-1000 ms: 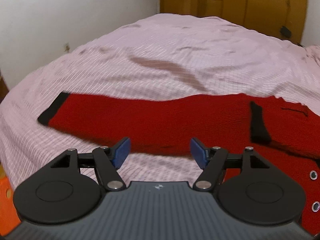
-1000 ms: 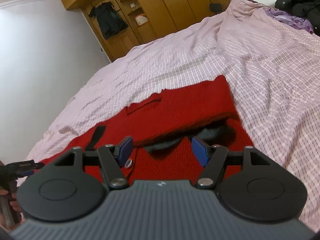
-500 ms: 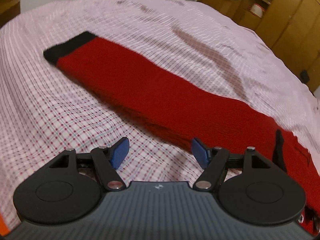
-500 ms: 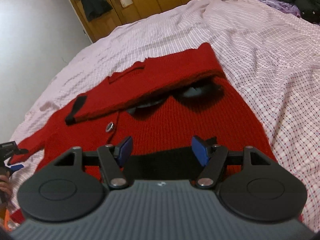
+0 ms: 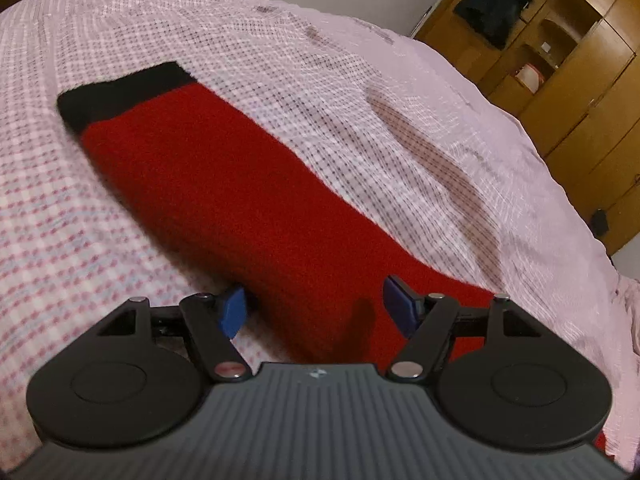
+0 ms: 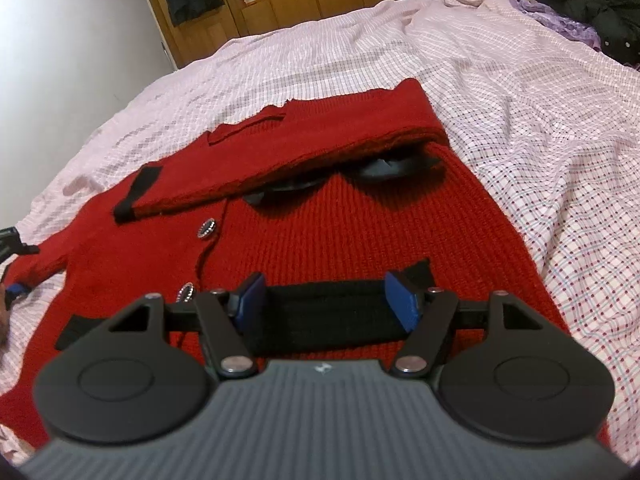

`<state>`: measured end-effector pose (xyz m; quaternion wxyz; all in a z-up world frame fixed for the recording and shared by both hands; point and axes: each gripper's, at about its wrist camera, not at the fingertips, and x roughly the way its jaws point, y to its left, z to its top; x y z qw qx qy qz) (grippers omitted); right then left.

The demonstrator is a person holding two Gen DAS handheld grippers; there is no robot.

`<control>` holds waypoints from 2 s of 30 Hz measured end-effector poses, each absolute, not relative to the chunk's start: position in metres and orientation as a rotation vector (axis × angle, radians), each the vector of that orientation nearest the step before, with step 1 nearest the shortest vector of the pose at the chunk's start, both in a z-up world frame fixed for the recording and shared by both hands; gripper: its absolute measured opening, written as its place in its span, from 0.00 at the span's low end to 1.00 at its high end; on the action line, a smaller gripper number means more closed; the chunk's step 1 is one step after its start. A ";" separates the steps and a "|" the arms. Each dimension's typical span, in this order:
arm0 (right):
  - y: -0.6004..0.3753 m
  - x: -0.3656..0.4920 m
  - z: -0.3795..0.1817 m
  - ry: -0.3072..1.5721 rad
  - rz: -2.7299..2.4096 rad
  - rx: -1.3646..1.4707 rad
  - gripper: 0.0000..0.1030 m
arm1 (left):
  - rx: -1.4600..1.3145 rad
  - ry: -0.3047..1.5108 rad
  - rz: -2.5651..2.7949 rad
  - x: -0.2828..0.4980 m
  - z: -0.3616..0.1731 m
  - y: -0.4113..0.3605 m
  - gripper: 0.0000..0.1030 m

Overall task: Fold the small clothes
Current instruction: 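Lift the sleeve with the left gripper and fold it across the body, then lay the folded sleeve onto the cardigan and open the left gripper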

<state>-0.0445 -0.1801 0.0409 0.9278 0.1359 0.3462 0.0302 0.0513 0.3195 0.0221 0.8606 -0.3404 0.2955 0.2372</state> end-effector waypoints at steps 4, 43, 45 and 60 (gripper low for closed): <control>-0.178 -0.043 0.039 0.709 0.056 0.264 0.67 | -0.643 0.605 0.508 0.062 0.022 0.316 0.72; -0.205 -0.058 0.046 0.623 0.031 0.354 0.66 | -0.318 0.394 -0.123 0.082 0.143 0.065 0.20; -0.208 -0.059 0.045 0.621 0.028 0.363 0.66 | -0.303 0.433 -0.141 0.092 0.130 0.046 0.20; -0.218 -0.054 0.031 0.628 0.051 0.390 0.65 | -0.039 0.738 -0.226 0.134 0.018 -0.007 0.29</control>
